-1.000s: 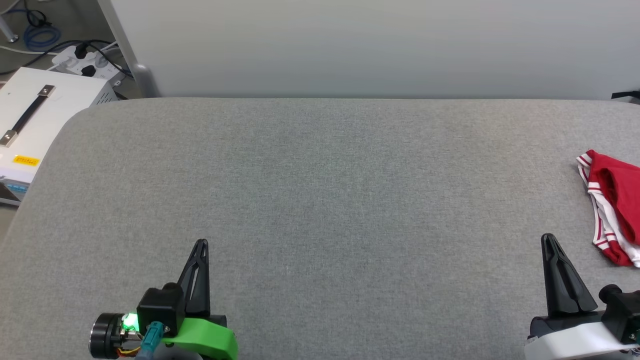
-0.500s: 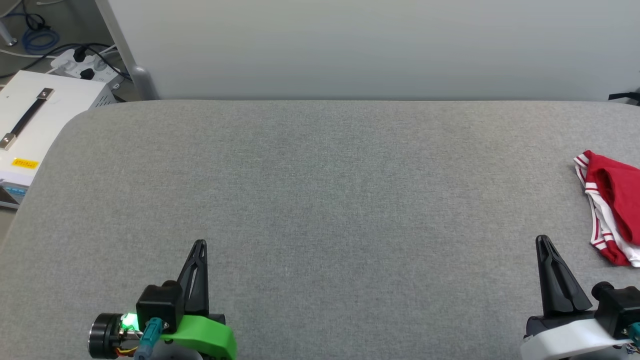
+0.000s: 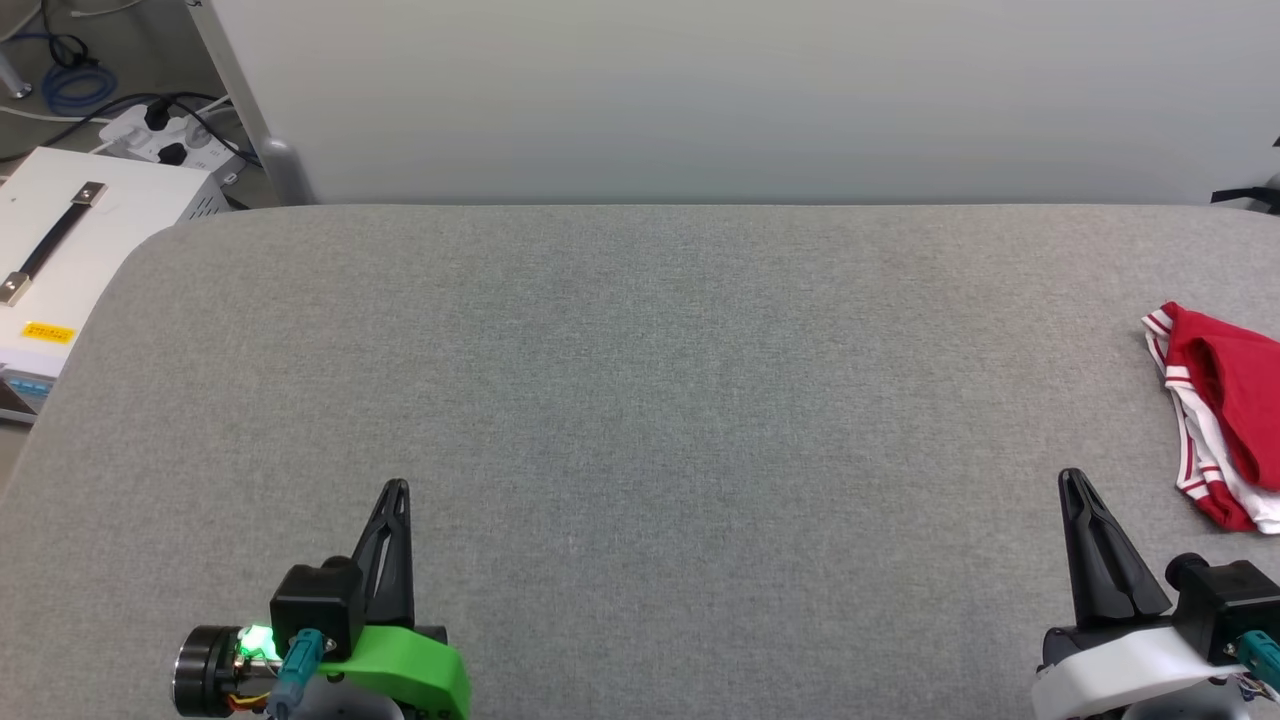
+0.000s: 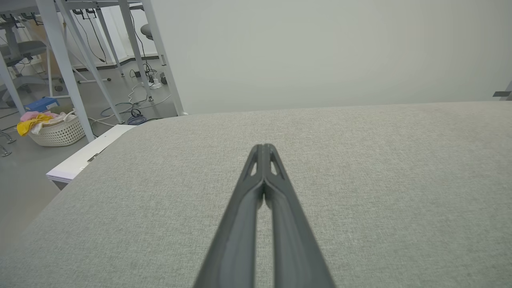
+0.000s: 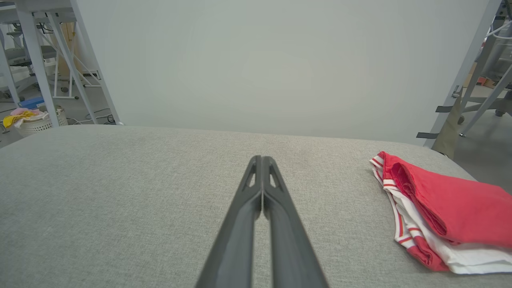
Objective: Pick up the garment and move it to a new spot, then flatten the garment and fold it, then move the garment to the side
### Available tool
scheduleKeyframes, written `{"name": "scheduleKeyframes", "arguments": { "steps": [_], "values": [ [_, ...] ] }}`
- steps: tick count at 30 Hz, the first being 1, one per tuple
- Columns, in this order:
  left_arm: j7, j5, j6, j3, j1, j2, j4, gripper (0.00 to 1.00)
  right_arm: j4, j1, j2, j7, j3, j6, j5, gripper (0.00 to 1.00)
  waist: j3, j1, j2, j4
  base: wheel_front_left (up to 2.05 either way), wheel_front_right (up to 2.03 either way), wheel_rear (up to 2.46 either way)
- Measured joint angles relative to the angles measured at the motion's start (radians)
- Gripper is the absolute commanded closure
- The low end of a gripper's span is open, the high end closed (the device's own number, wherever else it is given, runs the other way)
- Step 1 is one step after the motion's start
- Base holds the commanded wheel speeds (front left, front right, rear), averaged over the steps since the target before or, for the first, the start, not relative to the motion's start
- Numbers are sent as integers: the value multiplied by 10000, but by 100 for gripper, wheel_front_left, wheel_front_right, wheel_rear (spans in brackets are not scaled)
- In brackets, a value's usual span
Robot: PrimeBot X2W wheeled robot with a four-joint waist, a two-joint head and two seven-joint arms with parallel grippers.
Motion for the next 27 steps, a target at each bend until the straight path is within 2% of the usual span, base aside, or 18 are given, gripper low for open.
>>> {"name": "scheduleKeyframes", "arguments": {
  "steps": [27],
  "values": [
    [546,161,-2,188,-80,-117,-144,100,236,-342,109,585,90,0,-276,100,-120,0,-1,-83,0,0,0]
  ]
}}
